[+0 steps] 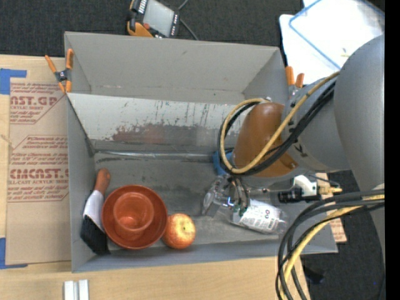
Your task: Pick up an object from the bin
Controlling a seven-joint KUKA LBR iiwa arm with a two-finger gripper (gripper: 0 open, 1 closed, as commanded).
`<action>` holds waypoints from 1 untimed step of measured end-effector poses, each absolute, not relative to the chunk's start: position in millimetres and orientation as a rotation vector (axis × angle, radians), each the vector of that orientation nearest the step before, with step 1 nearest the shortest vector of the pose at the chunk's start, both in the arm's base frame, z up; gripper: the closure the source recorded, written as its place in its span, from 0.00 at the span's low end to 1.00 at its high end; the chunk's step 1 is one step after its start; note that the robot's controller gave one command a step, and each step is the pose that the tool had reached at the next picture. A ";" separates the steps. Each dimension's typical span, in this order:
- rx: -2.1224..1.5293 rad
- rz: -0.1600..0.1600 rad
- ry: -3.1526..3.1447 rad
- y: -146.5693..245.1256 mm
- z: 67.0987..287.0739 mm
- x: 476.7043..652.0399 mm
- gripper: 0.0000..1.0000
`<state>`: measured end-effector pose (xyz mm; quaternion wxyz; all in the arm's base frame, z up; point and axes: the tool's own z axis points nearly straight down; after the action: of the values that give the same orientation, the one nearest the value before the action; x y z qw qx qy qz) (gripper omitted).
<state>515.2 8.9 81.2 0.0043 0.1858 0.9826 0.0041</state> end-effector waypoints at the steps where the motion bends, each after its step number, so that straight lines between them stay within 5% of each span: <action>1: 0.009 0.008 3.133 7.6 115.4 513.5 1.00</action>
Offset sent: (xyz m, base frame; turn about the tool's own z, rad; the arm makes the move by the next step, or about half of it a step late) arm -0.0001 -0.0072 0.0130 -0.0071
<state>513.5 7.6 115.4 0.0045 0.0030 1.0000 0.0027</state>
